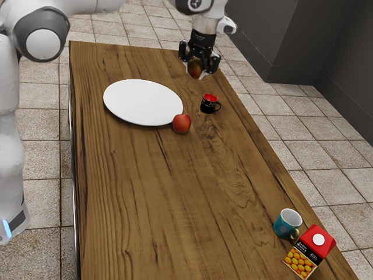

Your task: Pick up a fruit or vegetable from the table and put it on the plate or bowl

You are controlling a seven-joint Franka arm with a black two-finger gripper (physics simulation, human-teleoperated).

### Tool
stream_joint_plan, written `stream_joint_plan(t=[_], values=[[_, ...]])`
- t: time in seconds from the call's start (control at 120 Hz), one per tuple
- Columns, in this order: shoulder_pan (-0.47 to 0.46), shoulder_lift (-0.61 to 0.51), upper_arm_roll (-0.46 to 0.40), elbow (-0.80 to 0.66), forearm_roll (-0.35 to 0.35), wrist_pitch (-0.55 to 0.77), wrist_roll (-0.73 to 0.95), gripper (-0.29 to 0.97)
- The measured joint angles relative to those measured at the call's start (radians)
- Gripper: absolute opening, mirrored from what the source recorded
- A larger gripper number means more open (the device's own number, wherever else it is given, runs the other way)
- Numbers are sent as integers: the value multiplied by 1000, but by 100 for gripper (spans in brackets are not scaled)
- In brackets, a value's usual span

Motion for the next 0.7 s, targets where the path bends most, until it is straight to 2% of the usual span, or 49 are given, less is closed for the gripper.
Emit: stream_joint_plan(t=[0.067,0.2,0.275,0.517,0.7], values=[[-15,0,2,0,1,-4,13,25],[-136,-1,24,0,1,-11,35,25],[-166,-1,33,0,0,-15,45,26],[-71,9,69,2,-5,-22,72,27],[-43,50,116,14,-12,-23,87,27]])
